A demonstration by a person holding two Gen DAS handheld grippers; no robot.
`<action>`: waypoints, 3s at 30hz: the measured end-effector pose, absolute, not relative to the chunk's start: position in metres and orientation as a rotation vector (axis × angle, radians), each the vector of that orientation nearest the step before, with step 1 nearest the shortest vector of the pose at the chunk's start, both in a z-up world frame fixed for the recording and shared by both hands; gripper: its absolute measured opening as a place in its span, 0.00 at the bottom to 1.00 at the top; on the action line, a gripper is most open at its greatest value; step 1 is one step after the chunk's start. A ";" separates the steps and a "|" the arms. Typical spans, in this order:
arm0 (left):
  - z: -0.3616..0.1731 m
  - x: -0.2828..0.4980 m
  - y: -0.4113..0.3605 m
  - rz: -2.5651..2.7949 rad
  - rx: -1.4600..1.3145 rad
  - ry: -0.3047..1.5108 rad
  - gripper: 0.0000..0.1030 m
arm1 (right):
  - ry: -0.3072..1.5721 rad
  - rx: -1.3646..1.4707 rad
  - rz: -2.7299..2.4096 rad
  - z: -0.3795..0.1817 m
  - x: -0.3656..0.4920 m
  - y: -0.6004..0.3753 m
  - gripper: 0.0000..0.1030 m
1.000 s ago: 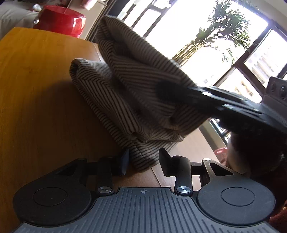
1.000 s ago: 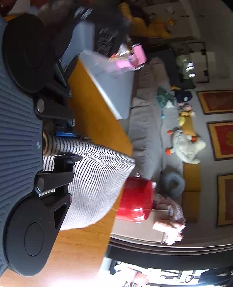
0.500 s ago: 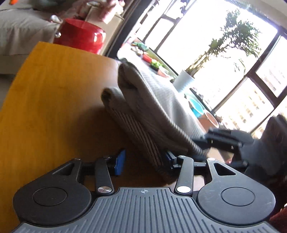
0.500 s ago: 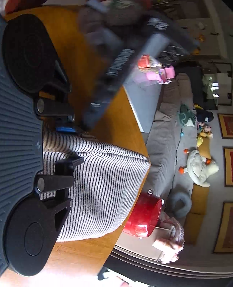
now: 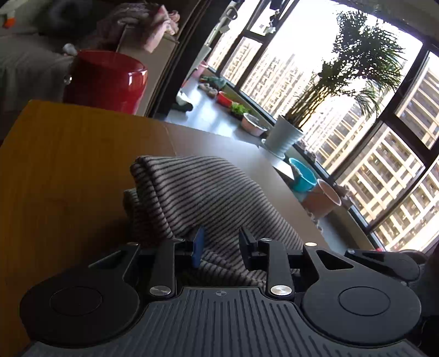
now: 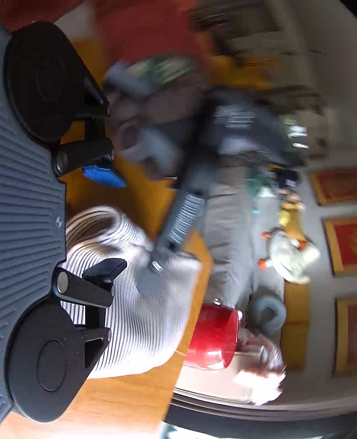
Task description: Fold clothes
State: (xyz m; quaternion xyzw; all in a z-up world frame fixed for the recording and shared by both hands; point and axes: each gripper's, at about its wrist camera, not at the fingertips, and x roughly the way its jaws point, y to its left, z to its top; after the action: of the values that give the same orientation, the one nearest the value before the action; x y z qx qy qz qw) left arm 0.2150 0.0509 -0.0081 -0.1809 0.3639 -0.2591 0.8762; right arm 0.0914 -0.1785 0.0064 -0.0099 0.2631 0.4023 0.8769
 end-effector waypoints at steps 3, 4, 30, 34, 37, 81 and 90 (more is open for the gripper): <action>-0.010 0.213 0.053 -0.541 -0.376 0.760 0.30 | 0.539 0.009 0.833 0.007 0.091 -0.195 0.27; -0.011 0.212 0.053 -0.541 -0.372 0.760 0.30 | 0.556 0.004 0.840 0.003 0.092 -0.194 0.25; -0.007 0.207 0.063 -0.533 -0.425 0.736 0.33 | 0.615 -0.221 0.785 -0.030 0.109 -0.167 0.44; 0.019 0.199 0.060 -0.560 -0.389 0.656 0.39 | 0.572 -0.271 0.777 -0.030 0.099 -0.165 0.44; 0.021 0.208 0.057 -0.525 -0.343 0.657 0.42 | 0.582 -0.237 0.796 -0.027 0.100 -0.173 0.44; -0.029 0.194 0.124 -0.168 -0.415 0.728 0.56 | 0.712 0.196 0.839 -0.063 0.284 -0.131 0.73; -0.030 0.202 0.139 -0.157 -0.438 0.717 0.59 | 0.721 0.190 0.856 -0.064 0.303 -0.124 0.78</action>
State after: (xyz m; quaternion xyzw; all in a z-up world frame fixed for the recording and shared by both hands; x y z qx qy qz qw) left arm 0.2021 0.1386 -0.0296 -0.2125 0.3477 -0.0760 0.9101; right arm 0.3028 -0.1236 -0.0637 0.0901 0.3414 0.4054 0.8432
